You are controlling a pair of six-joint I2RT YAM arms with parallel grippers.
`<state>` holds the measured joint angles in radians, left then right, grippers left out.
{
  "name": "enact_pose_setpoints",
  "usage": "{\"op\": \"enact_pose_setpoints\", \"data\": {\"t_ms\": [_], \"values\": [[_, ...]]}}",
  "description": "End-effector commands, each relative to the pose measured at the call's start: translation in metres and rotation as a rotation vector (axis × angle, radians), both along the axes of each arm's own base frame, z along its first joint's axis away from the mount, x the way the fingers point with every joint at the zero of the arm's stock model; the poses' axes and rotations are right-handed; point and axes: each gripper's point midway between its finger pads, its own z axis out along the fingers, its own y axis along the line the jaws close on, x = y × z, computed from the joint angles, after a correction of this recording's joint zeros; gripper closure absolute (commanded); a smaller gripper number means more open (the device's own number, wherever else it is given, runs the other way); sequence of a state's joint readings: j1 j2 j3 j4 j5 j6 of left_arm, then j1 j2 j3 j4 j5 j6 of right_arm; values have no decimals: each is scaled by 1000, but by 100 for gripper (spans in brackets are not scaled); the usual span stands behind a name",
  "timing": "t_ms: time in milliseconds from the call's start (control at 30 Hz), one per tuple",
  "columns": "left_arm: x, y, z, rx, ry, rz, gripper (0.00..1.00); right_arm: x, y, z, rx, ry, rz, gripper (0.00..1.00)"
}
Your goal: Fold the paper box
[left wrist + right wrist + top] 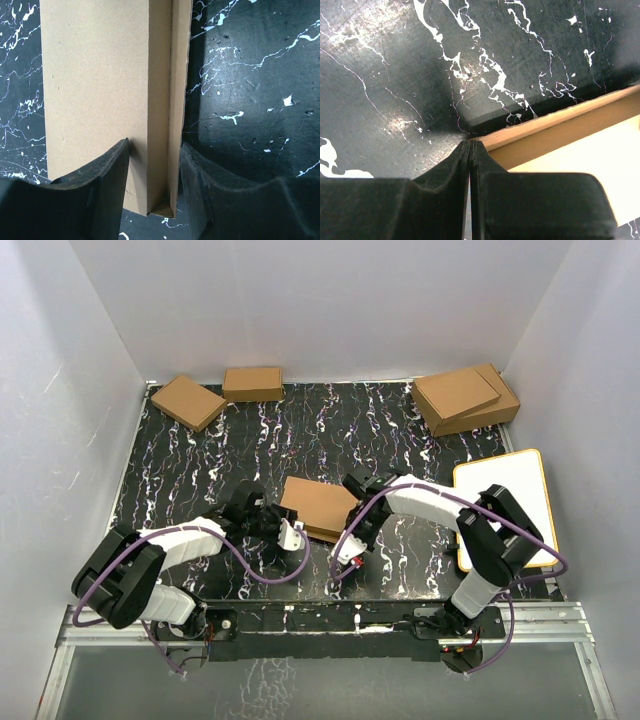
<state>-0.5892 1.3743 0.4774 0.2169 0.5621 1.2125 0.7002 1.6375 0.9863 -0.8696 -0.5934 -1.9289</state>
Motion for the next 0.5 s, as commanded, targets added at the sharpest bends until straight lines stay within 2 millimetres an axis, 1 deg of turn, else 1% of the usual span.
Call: {"op": "enact_pose_setpoints", "data": {"t_ms": [0, 333, 467], "values": [[-29, 4, -21, 37, 136, -46, 59, 12, 22, 15, 71, -48, 56, 92], [-30, 3, -22, 38, 141, -50, 59, 17, 28, 18, 56, -27, 58, 92], [-30, 3, -22, 38, 142, -53, 59, 15, 30, 21, 69, -15, 72, 92]]}}
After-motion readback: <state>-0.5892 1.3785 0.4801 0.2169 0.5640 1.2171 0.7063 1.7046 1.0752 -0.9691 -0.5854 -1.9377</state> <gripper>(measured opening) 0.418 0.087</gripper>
